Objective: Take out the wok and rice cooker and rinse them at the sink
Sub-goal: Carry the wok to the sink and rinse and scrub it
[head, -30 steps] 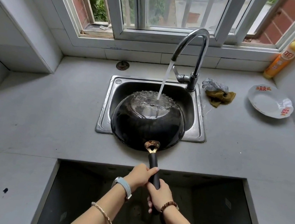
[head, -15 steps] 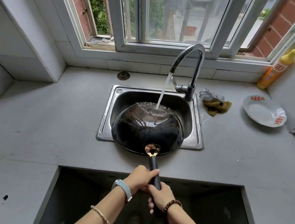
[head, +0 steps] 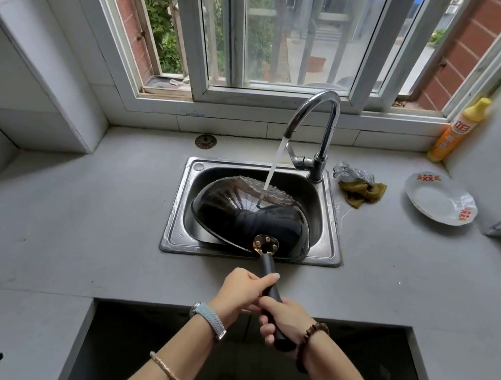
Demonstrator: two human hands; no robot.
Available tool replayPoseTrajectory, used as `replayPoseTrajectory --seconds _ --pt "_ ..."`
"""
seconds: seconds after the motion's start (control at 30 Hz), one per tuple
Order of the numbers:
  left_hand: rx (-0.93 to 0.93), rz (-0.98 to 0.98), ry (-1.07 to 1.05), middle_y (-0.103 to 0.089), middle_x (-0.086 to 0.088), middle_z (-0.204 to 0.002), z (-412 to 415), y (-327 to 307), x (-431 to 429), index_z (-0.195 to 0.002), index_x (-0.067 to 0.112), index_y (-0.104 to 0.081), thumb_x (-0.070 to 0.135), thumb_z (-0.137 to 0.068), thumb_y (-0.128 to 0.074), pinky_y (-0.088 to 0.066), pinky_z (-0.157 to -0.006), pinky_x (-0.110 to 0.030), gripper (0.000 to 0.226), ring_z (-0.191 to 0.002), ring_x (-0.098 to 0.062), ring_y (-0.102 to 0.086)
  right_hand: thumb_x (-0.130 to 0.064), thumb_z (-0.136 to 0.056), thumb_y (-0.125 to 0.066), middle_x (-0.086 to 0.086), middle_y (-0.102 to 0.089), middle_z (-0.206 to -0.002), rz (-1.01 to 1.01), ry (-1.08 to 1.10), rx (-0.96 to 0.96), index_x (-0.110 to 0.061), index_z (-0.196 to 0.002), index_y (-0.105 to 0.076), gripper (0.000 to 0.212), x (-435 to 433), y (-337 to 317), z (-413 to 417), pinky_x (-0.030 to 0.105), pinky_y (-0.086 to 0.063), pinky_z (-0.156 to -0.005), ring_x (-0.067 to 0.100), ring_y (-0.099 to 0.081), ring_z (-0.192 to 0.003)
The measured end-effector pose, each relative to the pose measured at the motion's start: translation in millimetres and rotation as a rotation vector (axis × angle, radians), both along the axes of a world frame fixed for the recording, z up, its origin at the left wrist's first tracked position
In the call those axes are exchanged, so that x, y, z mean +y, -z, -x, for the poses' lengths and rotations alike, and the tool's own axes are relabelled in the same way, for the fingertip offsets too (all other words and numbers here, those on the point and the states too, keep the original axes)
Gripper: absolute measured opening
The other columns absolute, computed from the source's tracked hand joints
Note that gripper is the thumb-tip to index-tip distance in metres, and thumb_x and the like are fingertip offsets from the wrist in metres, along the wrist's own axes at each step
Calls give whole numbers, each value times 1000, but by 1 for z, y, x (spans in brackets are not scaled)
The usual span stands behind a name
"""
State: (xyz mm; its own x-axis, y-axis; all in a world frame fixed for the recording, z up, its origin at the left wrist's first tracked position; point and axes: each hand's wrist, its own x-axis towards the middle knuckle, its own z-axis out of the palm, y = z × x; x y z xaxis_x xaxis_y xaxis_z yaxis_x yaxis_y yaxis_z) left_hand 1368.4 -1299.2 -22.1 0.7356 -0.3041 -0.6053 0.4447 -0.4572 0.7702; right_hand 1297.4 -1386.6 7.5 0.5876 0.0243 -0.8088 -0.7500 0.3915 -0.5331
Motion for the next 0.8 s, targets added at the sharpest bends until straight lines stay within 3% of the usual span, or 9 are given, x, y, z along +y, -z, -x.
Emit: replayPoseTrajectory --seconds 0.17,0.27,0.4,0.67,0.8 --pt "-21 14 30 -57 0 -45 -9 -14 -12 -56 9 -59 39 -83 -72 -61 -68 -35 42 -44 -13 -61 -15 -94 -52 -1 -43 -52 -65 17 18 -3 -111 -51 20 -17 -14 -8 14 -29 -30 3 -35 -33" --pt "-46 30 62 -64 -7 -56 -14 -21 -18 -67 2 -69 39 -83 -71 -61 -65 -34 40 -53 -16 -66 -17 -94 -53 -2 -43 -51 -96 7 30 -6 -103 -51 14 -27 -23 -12 12 -29 -30 2 -34 -33" --pt "-66 39 101 -63 -6 -52 -20 -30 -27 -63 4 -66 38 -84 -70 -61 -62 -31 40 -54 -17 -67 -19 -94 -54 -2 -42 -53 -150 29 49 -9 -89 -51 12 -41 -35 -18 11 -29 -29 1 -35 -33" --pt "-93 86 145 -69 -15 -64 -35 -43 -49 -76 -6 -71 40 -85 -68 -62 -69 -36 47 -65 -23 -72 -17 -91 -58 0 -43 -57 -265 62 79 -8 -86 -54 12 -76 -52 -30 11 -32 -29 2 -38 -34" --pt "-101 67 163 -70 -17 -66 -44 -48 -62 -78 -7 -72 40 -84 -68 -62 -71 -37 48 -68 -26 -73 -15 -76 -67 0 -42 -57 -316 56 88 -9 -86 -53 19 -92 -61 -37 11 -33 -29 3 -38 -34"
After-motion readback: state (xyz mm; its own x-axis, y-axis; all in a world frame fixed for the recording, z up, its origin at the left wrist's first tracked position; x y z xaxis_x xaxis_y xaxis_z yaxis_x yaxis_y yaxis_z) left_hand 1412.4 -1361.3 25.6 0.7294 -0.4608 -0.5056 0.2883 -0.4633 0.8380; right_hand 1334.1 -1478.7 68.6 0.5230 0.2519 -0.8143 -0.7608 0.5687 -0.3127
